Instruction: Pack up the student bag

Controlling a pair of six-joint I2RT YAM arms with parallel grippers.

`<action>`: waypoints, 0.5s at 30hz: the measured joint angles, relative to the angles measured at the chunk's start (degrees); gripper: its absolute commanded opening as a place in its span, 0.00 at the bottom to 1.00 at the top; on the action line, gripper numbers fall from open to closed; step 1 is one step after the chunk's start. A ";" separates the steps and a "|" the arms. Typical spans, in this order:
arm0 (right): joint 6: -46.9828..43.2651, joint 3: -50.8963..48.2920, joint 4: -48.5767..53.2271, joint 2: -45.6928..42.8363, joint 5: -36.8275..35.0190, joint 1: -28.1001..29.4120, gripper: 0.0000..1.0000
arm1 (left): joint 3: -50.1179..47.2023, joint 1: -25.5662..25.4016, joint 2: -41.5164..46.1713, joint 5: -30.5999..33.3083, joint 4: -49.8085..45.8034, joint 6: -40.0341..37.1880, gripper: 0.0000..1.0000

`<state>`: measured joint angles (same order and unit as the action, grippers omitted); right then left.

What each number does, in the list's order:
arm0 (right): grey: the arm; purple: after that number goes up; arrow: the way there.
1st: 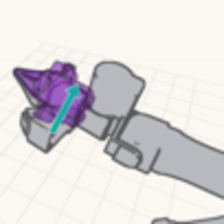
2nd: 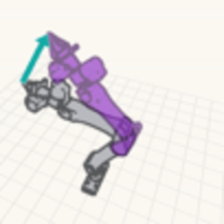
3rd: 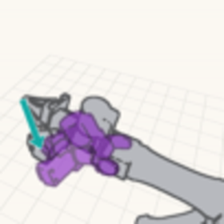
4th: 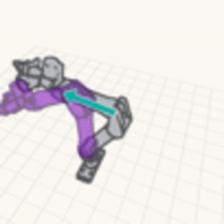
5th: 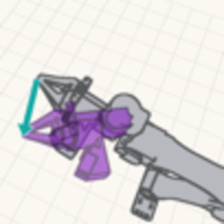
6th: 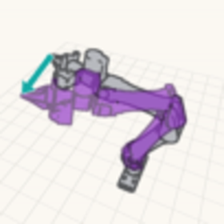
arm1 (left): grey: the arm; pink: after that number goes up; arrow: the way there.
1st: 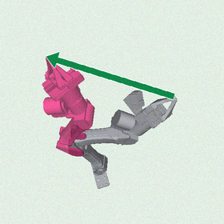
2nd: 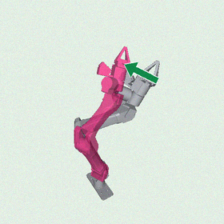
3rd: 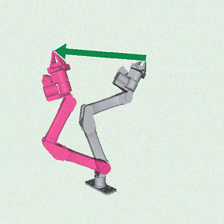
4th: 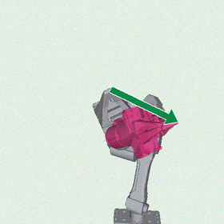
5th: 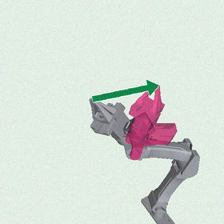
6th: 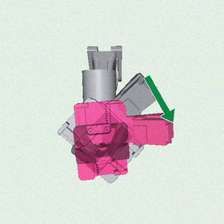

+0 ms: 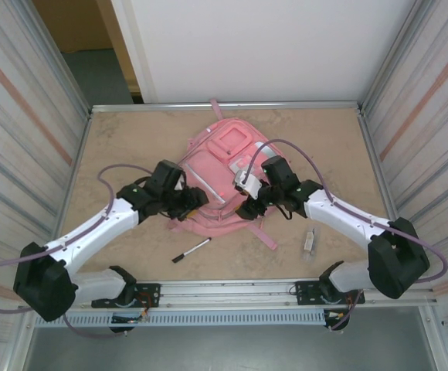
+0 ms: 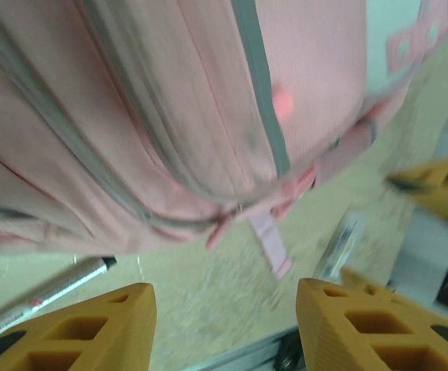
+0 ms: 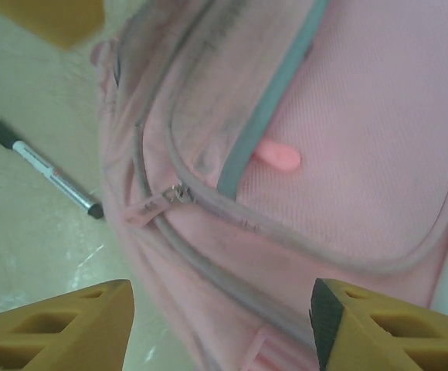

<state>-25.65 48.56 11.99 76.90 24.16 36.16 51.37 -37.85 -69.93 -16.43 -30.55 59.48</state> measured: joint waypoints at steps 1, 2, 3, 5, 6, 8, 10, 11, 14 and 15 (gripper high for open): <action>-2.38 -0.50 -2.16 -0.02 0.15 -0.20 0.62 | 0.68 -1.75 -0.94 0.70 -0.63 -0.59 0.49; -4.66 -1.05 -4.39 -0.02 0.11 -0.33 0.61 | 1.77 -3.80 -2.32 1.79 -1.42 -1.16 0.48; -6.47 -1.53 -6.38 0.00 0.13 -0.63 0.61 | 2.97 -5.73 -3.82 3.23 -1.99 -1.42 0.47; -8.11 -2.64 -10.60 0.00 0.20 -1.62 0.61 | 5.03 -8.79 -6.64 6.01 -2.51 -1.51 0.46; -8.31 -3.26 -12.39 -0.02 0.13 -2.19 0.61 | 5.70 -9.77 -7.76 7.06 -2.60 -1.46 0.46; -8.28 -5.40 -16.98 -0.37 0.07 -3.69 0.61 | 7.17 -11.34 -10.47 8.98 -2.69 -1.42 0.45; -8.26 -7.48 -19.43 -1.33 0.13 -4.92 0.61 | 8.17 -11.87 -12.72 10.49 -2.69 -1.42 0.45; -8.26 -8.09 -19.91 -1.81 0.13 -5.38 0.61 | 8.61 -12.24 -13.79 11.45 -2.69 -1.40 0.44; -8.26 -8.87 -21.73 -3.06 0.17 -5.55 0.61 | 9.68 -13.14 -16.31 13.86 -2.71 -1.16 0.45; -8.26 -9.22 -22.71 -3.48 0.28 -5.53 0.61 | 10.05 -13.46 -17.03 14.27 -2.67 -1.07 0.45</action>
<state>-33.91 39.33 -10.72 73.43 24.45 30.63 61.43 -51.31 -86.96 -2.15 -33.21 58.41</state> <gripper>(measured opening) 0.611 0.445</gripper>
